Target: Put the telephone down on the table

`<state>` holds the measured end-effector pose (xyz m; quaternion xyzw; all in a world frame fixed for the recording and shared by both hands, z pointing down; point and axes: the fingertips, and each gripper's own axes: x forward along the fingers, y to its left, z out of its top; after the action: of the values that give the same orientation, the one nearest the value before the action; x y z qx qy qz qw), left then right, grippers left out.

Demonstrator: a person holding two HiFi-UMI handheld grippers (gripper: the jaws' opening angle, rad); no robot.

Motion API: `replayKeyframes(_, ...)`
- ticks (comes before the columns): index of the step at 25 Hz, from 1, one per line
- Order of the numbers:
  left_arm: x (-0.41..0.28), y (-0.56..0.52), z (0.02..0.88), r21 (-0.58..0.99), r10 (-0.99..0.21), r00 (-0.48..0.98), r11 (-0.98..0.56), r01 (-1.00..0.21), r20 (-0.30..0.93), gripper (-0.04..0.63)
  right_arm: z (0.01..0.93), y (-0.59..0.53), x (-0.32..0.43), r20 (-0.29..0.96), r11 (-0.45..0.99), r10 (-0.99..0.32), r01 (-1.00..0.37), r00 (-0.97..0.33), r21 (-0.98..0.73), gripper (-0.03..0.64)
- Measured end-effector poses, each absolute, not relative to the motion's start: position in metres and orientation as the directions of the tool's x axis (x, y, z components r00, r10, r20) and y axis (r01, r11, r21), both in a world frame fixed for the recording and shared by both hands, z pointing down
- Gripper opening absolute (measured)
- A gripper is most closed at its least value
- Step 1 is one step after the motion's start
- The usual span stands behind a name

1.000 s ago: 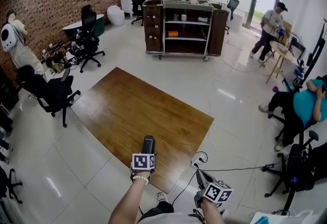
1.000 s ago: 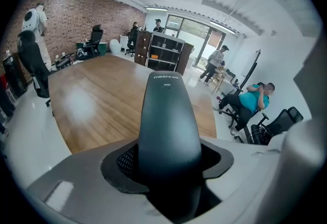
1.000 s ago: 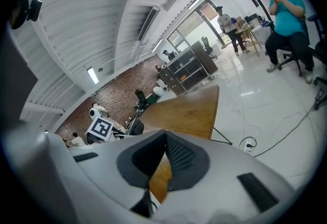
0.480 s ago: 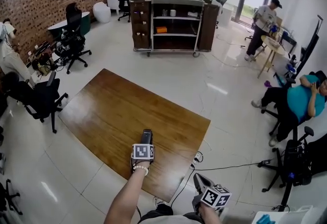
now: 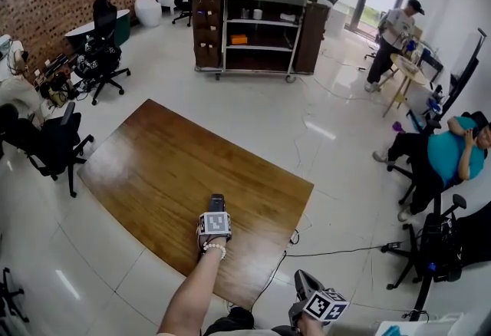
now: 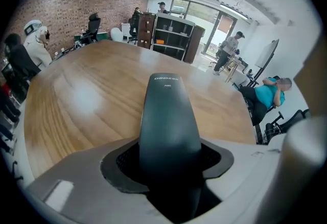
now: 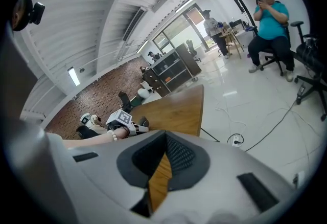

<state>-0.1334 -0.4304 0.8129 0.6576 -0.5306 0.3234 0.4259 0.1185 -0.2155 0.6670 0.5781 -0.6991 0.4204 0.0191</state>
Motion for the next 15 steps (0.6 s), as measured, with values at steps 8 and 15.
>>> replayKeyframes(8, -0.128, -0.429, 0.825, 0.196, -0.395, 0.196, -0.041, -0.980, 0.898, 0.282, 0.671, -0.217, 0.124, 0.526, -0.048, -0.789, -0.823, -0.316, -0.567, 0.003)
replayKeyframes(15, -0.126, -0.428, 0.831, 0.108, -0.383, 0.117, -0.047, -0.993, 0.916, 0.293, 0.668, -0.220, 0.124, 0.521, -0.048, -0.793, -0.822, -0.314, -0.568, 0.003)
